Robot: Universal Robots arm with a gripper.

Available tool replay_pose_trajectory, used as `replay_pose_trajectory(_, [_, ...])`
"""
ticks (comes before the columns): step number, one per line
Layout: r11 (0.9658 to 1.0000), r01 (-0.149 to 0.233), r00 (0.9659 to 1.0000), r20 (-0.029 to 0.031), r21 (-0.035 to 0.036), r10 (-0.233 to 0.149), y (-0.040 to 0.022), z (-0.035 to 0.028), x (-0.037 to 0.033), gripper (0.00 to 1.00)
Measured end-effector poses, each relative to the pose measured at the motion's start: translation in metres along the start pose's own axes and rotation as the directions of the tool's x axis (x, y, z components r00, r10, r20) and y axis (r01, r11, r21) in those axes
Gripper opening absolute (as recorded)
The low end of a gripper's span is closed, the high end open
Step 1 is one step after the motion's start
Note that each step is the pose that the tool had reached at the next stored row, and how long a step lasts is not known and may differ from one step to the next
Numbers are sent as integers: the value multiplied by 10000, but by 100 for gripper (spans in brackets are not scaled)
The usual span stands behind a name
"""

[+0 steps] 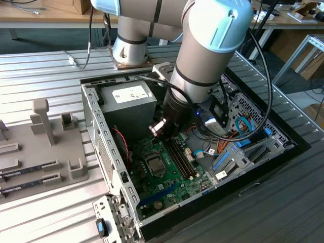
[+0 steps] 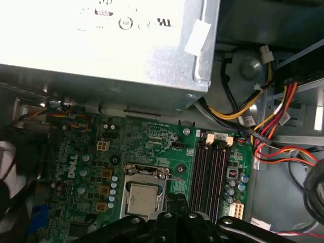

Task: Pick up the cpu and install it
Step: 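Install the first cpu locking lever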

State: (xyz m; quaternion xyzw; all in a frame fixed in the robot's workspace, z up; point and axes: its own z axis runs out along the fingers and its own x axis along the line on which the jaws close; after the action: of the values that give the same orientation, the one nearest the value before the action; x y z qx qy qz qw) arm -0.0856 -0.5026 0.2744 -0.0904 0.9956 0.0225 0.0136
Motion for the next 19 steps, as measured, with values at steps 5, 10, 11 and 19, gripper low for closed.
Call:
replay_pose_trajectory(5, [10000,0,10000,1,-1,0,77,-98,-17,11])
replay_pose_trajectory(10, [10000,0,10000,0,-1,0,288,-74,-55,11])
replay_pose_trajectory(11, [10000,0,10000,-4,-2,0,298,-44,-56,11])
replay_pose_trajectory(19, [9984,569,9984,-30,-21,-570,313,42,-56,11])
